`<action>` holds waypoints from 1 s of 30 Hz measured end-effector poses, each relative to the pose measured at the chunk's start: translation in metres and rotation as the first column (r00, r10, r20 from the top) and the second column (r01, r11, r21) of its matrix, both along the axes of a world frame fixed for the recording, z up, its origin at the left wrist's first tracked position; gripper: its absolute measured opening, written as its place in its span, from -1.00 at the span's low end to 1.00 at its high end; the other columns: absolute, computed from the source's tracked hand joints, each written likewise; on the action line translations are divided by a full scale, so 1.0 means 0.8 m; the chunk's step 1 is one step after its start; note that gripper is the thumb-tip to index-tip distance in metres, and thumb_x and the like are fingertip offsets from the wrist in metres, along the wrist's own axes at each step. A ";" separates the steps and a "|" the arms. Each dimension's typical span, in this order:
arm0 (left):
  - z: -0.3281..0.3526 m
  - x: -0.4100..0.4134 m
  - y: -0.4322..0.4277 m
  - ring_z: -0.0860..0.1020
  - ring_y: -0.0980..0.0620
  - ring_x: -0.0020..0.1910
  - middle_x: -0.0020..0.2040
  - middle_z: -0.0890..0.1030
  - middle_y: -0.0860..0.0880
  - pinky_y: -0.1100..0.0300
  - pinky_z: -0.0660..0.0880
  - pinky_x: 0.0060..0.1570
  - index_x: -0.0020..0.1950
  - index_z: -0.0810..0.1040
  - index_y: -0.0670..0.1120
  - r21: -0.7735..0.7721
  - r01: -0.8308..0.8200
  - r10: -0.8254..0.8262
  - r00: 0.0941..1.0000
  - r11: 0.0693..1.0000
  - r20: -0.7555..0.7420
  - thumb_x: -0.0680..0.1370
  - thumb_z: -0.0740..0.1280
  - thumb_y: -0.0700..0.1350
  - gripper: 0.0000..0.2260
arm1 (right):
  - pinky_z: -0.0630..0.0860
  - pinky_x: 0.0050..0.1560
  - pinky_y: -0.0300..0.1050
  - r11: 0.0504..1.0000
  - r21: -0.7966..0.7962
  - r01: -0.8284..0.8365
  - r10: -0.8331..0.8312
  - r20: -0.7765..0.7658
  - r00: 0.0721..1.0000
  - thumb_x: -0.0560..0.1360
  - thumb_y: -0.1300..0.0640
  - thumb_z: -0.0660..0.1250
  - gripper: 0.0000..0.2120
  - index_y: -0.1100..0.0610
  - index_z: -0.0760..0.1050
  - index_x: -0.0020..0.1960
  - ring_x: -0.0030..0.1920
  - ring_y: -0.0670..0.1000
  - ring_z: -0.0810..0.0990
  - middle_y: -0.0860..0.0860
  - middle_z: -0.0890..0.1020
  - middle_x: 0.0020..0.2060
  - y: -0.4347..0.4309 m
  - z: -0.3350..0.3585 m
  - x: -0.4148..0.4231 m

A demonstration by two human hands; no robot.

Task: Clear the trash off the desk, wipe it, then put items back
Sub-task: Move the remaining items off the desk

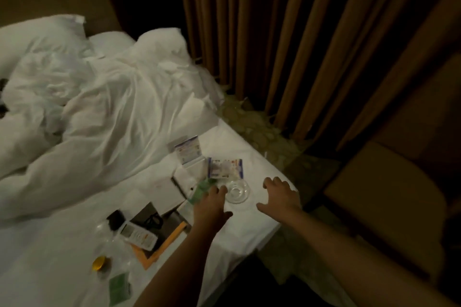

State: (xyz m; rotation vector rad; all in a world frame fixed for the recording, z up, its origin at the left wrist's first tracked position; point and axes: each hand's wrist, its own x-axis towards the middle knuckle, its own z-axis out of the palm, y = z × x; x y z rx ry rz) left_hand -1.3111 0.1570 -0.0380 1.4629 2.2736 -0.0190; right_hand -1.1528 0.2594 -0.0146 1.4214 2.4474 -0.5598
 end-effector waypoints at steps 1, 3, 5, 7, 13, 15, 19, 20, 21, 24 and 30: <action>0.004 0.011 0.004 0.41 -0.08 0.29 0.36 0.32 -0.04 0.04 0.43 0.13 0.39 0.25 0.01 0.003 0.024 -0.024 1.000 1.000 0.000 0.48 0.38 0.12 -0.43 | 0.43 0.18 0.01 0.999 0.011 0.033 -0.033 0.002 0.999 0.45 -0.18 0.30 -0.41 0.05 0.24 0.37 0.29 0.13 0.36 0.08 0.36 0.31 0.003 0.007 0.020; 0.015 0.033 0.017 0.41 -0.08 0.28 0.37 0.31 -0.04 0.03 0.43 0.18 0.40 0.25 0.02 0.005 0.077 -0.077 0.997 0.997 -0.014 0.48 0.38 0.12 -0.44 | 0.43 0.21 0.00 0.992 0.023 0.120 -0.120 -0.004 0.993 0.46 -0.18 0.30 -0.36 0.05 0.20 0.42 0.33 0.13 0.33 0.09 0.32 0.36 0.007 0.020 0.065; 0.028 0.060 0.035 0.43 -0.10 0.27 0.39 0.29 -0.06 0.01 0.45 0.18 0.42 0.22 0.02 0.016 0.135 -0.134 0.991 0.991 -0.025 0.49 0.37 0.11 -0.42 | 0.44 0.20 -0.02 0.977 0.030 0.210 -0.209 -0.023 0.978 0.46 -0.16 0.31 -0.35 0.05 0.19 0.43 0.33 0.12 0.34 0.09 0.31 0.38 0.008 0.031 0.111; 0.042 0.095 0.054 0.45 -0.12 0.25 0.37 0.29 -0.06 -0.01 0.46 0.13 0.41 0.21 0.01 0.033 0.201 -0.200 0.979 0.979 -0.031 0.50 0.36 0.09 -0.44 | 0.42 0.20 -0.01 0.958 0.025 0.285 -0.283 -0.043 0.958 0.46 -0.16 0.31 -0.37 0.04 0.19 0.43 0.31 0.13 0.35 0.08 0.32 0.37 0.004 0.039 0.158; 0.072 0.259 0.109 0.44 -0.10 0.26 0.39 0.30 -0.06 0.03 0.43 0.09 0.48 0.14 0.01 0.070 0.425 -0.422 0.905 0.902 -0.058 0.52 0.34 0.09 -0.39 | 0.42 0.20 0.03 0.878 0.026 0.478 -0.477 -0.039 0.878 0.46 -0.17 0.30 -0.34 0.02 0.13 0.44 0.29 0.13 0.35 0.06 0.34 0.32 -0.015 0.061 0.332; 0.078 0.326 0.122 0.41 -0.15 0.30 0.46 0.22 -0.07 -0.02 0.42 0.14 0.50 0.12 0.02 0.034 0.497 -0.495 0.868 0.867 -0.049 0.53 0.34 0.08 -0.38 | 0.43 0.19 0.04 0.836 0.030 0.548 -0.547 -0.046 0.836 0.45 -0.17 0.31 -0.34 0.02 0.14 0.42 0.28 0.14 0.36 0.06 0.36 0.28 -0.025 0.067 0.400; 0.085 0.463 0.137 0.38 -0.15 0.32 0.47 0.18 -0.05 -0.04 0.43 0.16 0.51 0.09 0.02 0.012 0.631 -0.630 0.774 0.775 -0.064 0.54 0.33 0.09 -0.37 | 0.44 0.17 0.05 0.734 0.022 0.678 -0.676 -0.060 0.734 0.42 -0.19 0.32 -0.33 -0.01 0.18 0.42 0.32 0.13 0.33 0.03 0.34 0.33 -0.054 0.069 0.540; 0.086 0.497 0.139 0.39 -0.14 0.30 0.45 0.20 -0.04 -0.03 0.44 0.14 0.50 0.10 0.02 0.020 0.656 -0.654 0.753 0.754 -0.069 0.54 0.33 0.10 -0.37 | 0.44 0.18 0.07 0.703 0.029 0.710 -0.708 -0.062 0.704 0.42 -0.20 0.31 -0.32 -0.01 0.17 0.44 0.33 0.14 0.32 0.03 0.33 0.35 -0.062 0.068 0.574; 0.086 0.532 0.141 0.40 -0.13 0.28 0.43 0.21 -0.05 -0.02 0.46 0.12 0.49 0.11 0.03 0.026 0.683 -0.680 0.730 0.730 -0.070 0.54 0.33 0.11 -0.38 | 0.43 0.20 0.08 0.664 0.036 0.747 -0.745 -0.060 0.665 0.43 -0.20 0.31 -0.31 0.00 0.16 0.45 0.34 0.14 0.31 0.04 0.32 0.36 -0.071 0.069 0.607; 0.090 0.629 0.145 0.42 -0.12 0.25 0.39 0.26 -0.05 0.00 0.45 0.08 0.46 0.16 0.03 0.043 0.774 -0.771 0.633 0.632 -0.069 0.53 0.34 0.10 -0.41 | 0.41 0.22 0.08 0.543 0.073 0.837 -0.835 -0.063 0.547 0.42 -0.20 0.34 -0.32 0.03 0.20 0.42 0.32 0.14 0.32 0.06 0.33 0.32 -0.096 0.071 0.690; 0.090 0.767 0.173 0.42 -0.11 0.25 0.39 0.28 -0.05 0.03 0.42 0.04 0.46 0.17 0.02 0.048 0.902 -0.899 0.431 0.429 -0.078 0.53 0.32 0.10 -0.43 | 0.46 0.18 0.07 0.378 0.066 0.924 -0.921 -0.078 0.382 0.44 -0.14 0.36 -0.39 0.04 0.24 0.38 0.29 0.14 0.33 0.07 0.31 0.30 -0.112 0.067 0.798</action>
